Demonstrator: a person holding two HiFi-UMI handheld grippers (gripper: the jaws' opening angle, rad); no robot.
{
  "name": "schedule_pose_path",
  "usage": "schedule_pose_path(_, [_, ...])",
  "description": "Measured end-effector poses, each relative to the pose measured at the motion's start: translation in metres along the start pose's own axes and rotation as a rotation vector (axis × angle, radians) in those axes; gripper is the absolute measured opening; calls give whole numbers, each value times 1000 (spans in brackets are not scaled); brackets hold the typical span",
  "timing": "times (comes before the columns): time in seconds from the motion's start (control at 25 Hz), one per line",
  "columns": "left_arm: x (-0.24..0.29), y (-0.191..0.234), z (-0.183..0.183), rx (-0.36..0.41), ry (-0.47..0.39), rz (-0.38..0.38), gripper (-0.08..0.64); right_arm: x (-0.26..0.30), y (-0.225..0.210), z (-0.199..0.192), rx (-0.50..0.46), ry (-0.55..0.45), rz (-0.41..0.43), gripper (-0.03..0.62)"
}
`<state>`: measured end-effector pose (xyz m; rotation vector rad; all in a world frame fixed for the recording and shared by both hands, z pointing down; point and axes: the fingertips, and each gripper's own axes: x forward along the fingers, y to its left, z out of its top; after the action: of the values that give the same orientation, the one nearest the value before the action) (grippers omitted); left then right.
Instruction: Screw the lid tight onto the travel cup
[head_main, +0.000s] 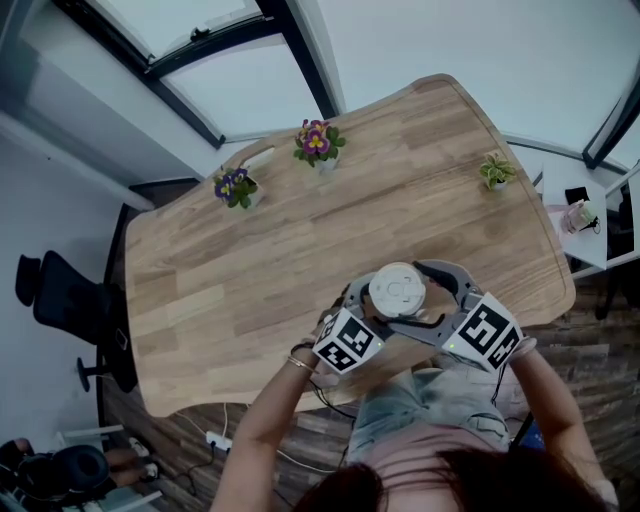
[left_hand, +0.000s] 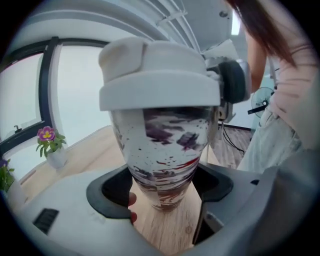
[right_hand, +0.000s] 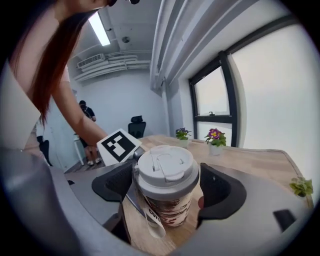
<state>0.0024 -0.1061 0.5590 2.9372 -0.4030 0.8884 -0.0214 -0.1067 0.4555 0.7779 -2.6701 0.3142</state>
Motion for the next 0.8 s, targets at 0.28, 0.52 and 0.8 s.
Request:
schedule_pose_path(0.28, [1, -1, 1, 9, 67, -21, 356, 3, 0, 2, -47, 4, 17, 382])
schedule_pose_path(0.52, [0, 1, 2, -13, 89, 48, 357, 0, -1, 4, -10, -74, -177, 382])
schedule_pose_path(0.8, [2, 2, 0, -6, 57, 15, 357, -1, -1, -1, -16, -17, -72, 382])
